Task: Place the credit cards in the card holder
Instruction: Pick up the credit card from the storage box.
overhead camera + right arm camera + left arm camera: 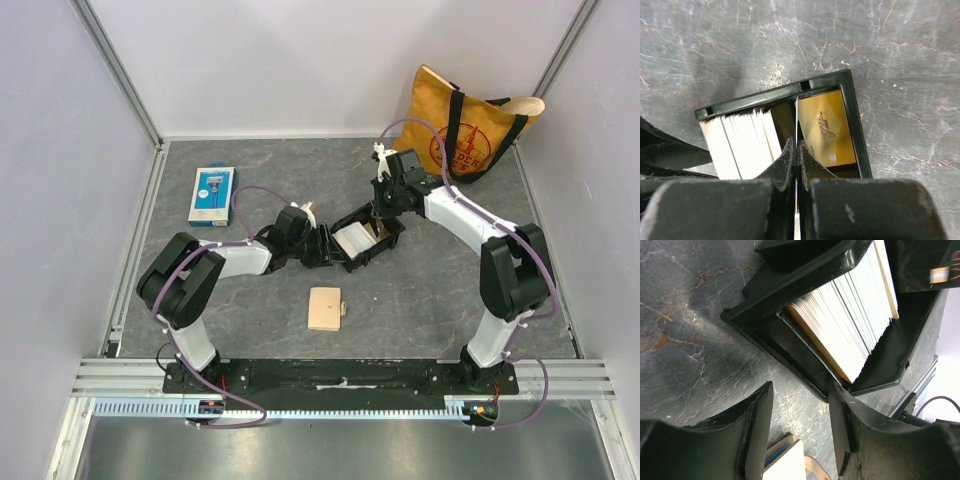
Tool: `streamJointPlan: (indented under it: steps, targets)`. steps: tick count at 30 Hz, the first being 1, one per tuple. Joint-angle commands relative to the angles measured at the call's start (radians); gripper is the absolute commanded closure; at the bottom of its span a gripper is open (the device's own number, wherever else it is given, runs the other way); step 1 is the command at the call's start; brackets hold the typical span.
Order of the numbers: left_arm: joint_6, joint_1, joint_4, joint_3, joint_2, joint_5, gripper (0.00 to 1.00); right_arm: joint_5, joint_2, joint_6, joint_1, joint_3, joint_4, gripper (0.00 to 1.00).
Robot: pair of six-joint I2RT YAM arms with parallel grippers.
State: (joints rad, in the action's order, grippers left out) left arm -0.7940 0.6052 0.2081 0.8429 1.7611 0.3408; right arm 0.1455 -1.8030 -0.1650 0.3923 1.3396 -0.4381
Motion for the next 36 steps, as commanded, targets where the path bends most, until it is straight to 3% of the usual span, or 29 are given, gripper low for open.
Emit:
streamJointPlan:
  steps: [1,13,20,25,33,36]
  targets:
    - [0.012,-0.005,0.03,-0.024,-0.064,-0.022,0.44,-0.084,0.143,0.016,0.005,-0.005,0.042,1.0]
    - [0.019,-0.005,0.027,-0.094,-0.163,-0.063,0.41,-0.253,0.537,-0.068,0.068,-0.261,-0.065,1.0]
    - [0.022,-0.002,-0.019,-0.16,-0.278,-0.114,0.41,-0.279,0.724,-0.267,0.195,-0.535,-0.09,1.0]
    - [0.042,-0.002,-0.078,-0.195,-0.368,-0.146,0.4,-0.314,0.754,-0.387,0.31,-0.674,-0.022,1.0]
    - [0.059,-0.002,-0.144,-0.237,-0.454,-0.178,0.4,-0.458,0.665,-0.439,0.416,-0.734,0.03,1.0]
    - [0.058,-0.002,-0.147,-0.248,-0.466,-0.181,0.4,-0.478,0.637,-0.452,0.448,-0.749,0.041,0.95]
